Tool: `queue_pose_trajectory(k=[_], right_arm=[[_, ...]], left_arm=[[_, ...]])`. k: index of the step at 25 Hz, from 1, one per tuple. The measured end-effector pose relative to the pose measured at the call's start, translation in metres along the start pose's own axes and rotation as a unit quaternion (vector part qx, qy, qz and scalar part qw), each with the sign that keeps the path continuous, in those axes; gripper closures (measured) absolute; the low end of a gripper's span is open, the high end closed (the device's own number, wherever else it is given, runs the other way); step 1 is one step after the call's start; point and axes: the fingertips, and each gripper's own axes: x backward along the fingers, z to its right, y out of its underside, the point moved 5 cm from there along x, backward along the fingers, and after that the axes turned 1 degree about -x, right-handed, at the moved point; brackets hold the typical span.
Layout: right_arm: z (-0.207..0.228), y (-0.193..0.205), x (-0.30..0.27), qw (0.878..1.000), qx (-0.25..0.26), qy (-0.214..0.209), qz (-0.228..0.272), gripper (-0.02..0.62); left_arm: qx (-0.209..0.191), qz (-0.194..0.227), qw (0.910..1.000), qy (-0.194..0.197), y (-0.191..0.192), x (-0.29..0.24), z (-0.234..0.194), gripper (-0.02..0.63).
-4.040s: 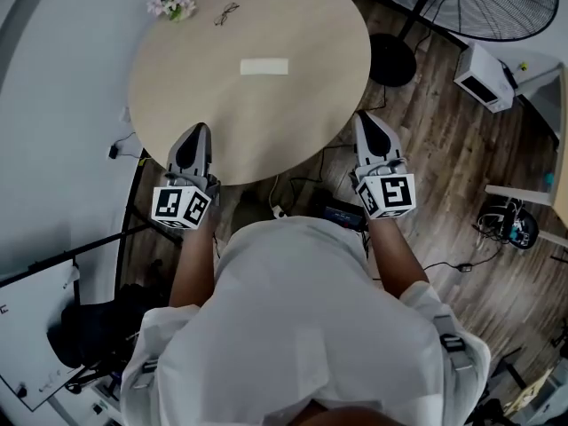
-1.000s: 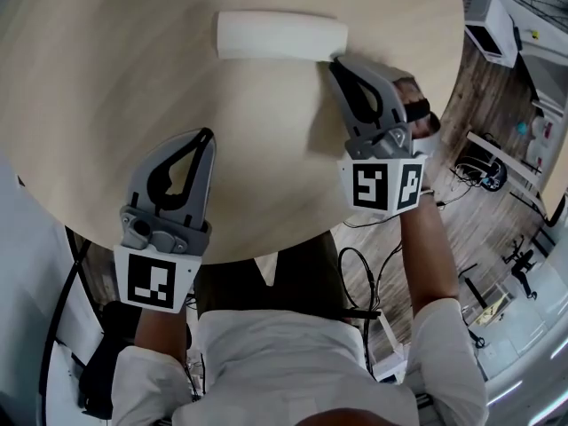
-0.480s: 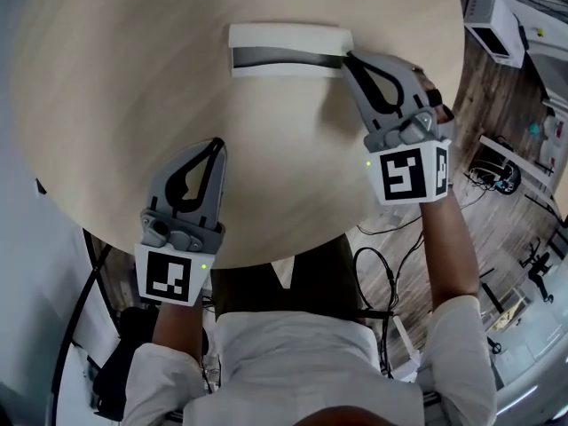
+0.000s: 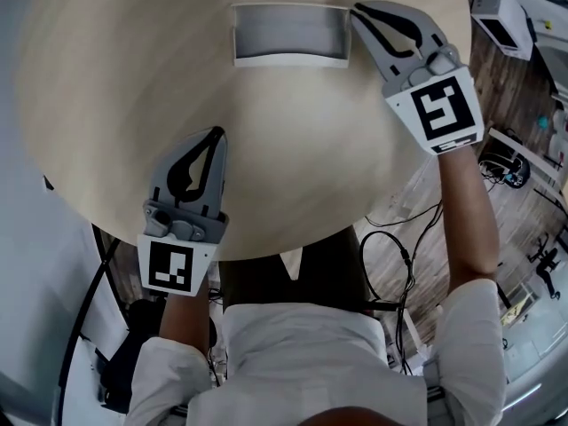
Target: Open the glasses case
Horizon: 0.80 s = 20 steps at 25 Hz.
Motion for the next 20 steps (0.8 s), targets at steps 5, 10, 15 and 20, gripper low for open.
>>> queue_pose_trajectory(k=[5, 10, 15, 20], right_arm=[[0.014, 0.003, -0.011, 1.000, -0.009, -0.023, -0.003, 0.557], [0.017, 0.006, -0.014, 0.999, -0.023, -0.030, 0.001, 0.557], [0.015, 0.005, -0.008, 0.999, -0.032, -0.028, 0.002, 0.555], [0.001, 0.000, 0.016, 0.999, -0.038, -0.004, 0.019, 0.523]], left_arm=[[-0.001, -0.004, 1.0000, 0.000, 0.003, 0.000, 0.001, 0.592], [0.005, -0.004, 1.0000, -0.001, 0.006, 0.003, 0.003, 0.592], [0.010, -0.007, 0.9999, -0.002, 0.008, 0.010, 0.009, 0.592], [0.042, 0.012, 0.9986, -0.028, 0.005, 0.023, 0.020, 0.592]])
